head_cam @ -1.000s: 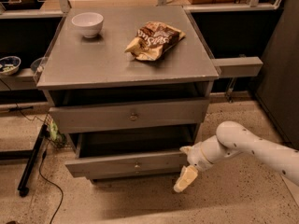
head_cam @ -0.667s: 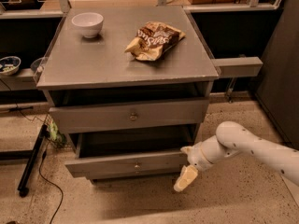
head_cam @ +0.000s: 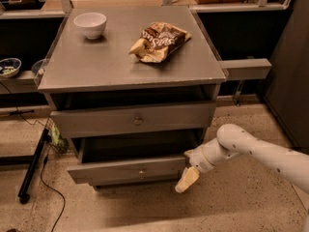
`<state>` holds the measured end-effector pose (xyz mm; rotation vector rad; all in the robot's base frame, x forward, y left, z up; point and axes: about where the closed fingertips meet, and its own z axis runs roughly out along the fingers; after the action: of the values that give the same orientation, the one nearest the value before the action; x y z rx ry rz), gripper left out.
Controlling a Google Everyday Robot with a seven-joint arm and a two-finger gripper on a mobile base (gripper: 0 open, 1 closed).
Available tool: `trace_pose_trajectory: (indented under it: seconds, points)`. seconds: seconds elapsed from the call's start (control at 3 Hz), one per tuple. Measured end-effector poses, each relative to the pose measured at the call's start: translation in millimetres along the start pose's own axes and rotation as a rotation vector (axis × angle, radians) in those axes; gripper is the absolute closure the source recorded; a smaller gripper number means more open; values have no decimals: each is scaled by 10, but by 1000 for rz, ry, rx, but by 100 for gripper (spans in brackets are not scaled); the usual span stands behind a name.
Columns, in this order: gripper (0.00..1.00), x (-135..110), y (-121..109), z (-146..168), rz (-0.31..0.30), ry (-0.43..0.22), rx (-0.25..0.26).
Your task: Open middle drawer
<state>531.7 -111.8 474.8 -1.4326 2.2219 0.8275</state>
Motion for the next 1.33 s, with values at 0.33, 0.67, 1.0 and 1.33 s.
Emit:
trace_pose_trajectory:
  seconds: [0.33, 0.67, 1.0, 1.33]
  points:
    - [0, -13, -56, 45, 15, -8, -18]
    - [0, -14, -55, 45, 15, -8, -18]
    - [0, -162, 200, -388, -60, -67, 143]
    - [0, -121, 173, -316, -46, -63, 131]
